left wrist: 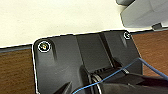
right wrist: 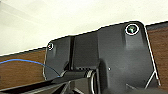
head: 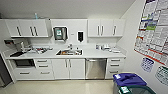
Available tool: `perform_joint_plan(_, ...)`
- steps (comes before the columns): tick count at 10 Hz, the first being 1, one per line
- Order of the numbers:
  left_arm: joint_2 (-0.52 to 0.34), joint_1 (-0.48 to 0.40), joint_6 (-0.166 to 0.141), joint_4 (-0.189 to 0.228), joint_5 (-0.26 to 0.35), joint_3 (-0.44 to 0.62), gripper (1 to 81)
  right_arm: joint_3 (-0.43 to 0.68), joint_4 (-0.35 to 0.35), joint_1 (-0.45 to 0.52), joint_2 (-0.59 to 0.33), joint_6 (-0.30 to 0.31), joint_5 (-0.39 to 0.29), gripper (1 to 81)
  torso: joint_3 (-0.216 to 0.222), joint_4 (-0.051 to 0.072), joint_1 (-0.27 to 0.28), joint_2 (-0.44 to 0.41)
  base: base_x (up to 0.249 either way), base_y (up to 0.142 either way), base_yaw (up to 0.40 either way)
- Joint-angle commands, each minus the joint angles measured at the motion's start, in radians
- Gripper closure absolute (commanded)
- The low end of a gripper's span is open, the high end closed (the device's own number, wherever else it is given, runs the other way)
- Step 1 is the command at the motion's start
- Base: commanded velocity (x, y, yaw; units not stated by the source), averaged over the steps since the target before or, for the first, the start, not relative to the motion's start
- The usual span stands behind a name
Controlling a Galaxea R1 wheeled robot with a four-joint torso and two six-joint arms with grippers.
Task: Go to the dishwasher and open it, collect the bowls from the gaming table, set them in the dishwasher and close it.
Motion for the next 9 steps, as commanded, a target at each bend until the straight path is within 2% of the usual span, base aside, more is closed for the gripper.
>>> perform_joint_plan(1, -0.013, -0.063, 0.0, 0.009, 0.044, 0.006, 1.0, 0.011, -0.007, 0.052, -0.013, -0.003, -0.057, 1.0, 0.0, 0.0, 0.0, 0.0, 0.099, 0.0, 0.0)
perform_joint_plan(9, -0.018, -0.063, 0.0, 0.011, 0.044, 0.006, 1.0, 0.01, -0.007, 0.052, -0.008, -0.003, -0.05, 1.0, 0.0, 0.0, -0.001, 0.0, 0.098, 0.0, 0.0)
